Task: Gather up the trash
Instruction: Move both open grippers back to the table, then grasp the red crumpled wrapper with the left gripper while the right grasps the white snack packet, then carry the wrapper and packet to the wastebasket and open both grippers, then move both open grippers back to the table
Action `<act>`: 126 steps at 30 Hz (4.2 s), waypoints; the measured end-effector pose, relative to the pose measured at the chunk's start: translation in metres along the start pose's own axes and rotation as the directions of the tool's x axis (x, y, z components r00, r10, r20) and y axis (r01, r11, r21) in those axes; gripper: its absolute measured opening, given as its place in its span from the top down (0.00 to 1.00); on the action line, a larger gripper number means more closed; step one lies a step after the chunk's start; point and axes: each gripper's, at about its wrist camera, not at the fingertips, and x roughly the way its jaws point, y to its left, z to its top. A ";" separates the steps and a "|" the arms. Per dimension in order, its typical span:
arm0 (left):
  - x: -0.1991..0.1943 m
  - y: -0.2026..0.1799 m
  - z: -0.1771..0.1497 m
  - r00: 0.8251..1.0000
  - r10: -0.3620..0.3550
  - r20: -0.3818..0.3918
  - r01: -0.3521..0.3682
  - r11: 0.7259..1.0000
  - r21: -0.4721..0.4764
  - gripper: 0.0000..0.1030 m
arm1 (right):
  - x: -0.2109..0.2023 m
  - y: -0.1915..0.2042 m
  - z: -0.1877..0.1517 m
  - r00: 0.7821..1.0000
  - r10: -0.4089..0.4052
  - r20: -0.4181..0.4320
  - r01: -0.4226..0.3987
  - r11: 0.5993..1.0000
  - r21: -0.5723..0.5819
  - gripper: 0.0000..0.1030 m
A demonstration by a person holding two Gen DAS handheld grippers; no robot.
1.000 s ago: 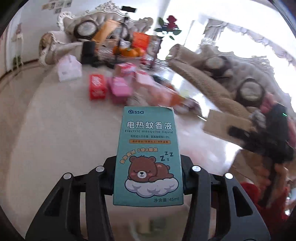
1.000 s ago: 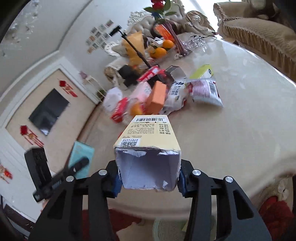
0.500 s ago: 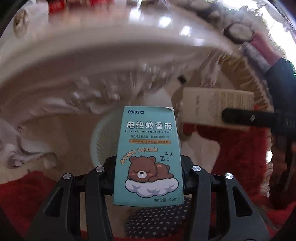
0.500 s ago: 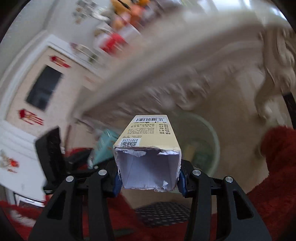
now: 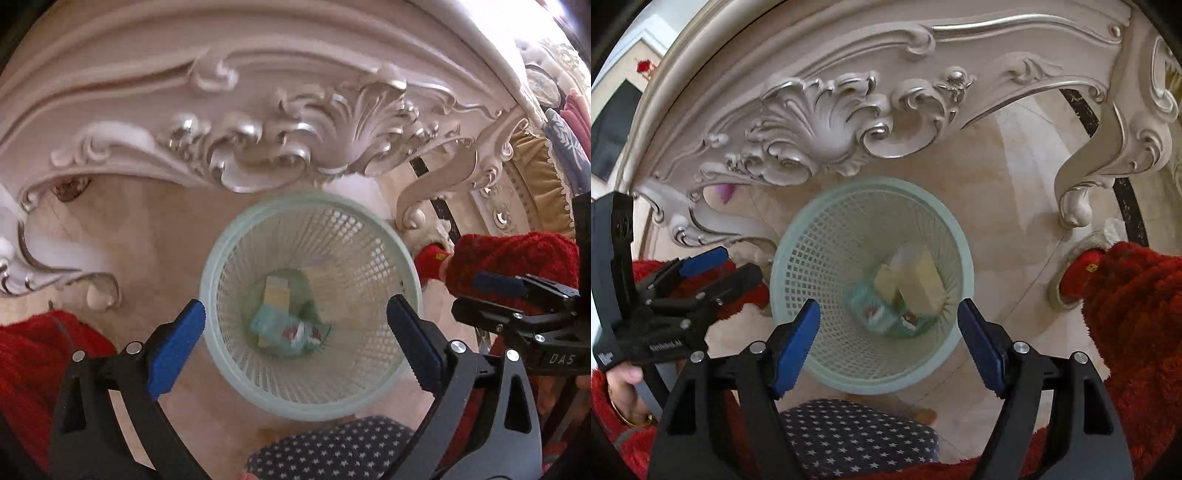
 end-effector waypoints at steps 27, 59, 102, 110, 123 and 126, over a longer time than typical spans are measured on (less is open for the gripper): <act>-0.153 -0.009 0.195 0.895 0.115 0.431 -0.140 0.990 0.028 0.07 | -0.154 -0.006 0.227 0.819 -0.021 0.574 0.132 0.979 -0.153 0.23; -0.111 0.012 0.249 0.925 0.158 0.344 -0.164 0.986 -0.014 0.66 | -0.091 -0.005 0.307 0.925 0.033 0.378 0.004 0.995 -0.096 0.51; -0.009 -0.005 -0.022 0.991 0.052 0.122 -0.068 0.989 0.128 0.14 | 0.028 0.011 -0.003 0.996 0.053 0.076 -0.053 0.999 -0.007 0.24; 0.003 0.001 -0.026 0.997 0.042 0.067 -0.049 0.993 0.104 0.14 | 0.037 0.000 -0.005 0.998 0.025 0.052 -0.028 0.998 0.048 0.24; -0.045 0.000 -0.029 0.989 -0.036 0.145 0.018 0.992 0.126 0.14 | 0.002 0.007 -0.009 0.987 0.029 0.157 -0.032 0.999 0.017 0.24; -0.088 0.006 -0.021 0.974 -0.093 0.204 0.073 0.992 0.101 0.14 | -0.037 0.008 -0.007 0.969 0.061 0.240 -0.068 0.998 0.019 0.24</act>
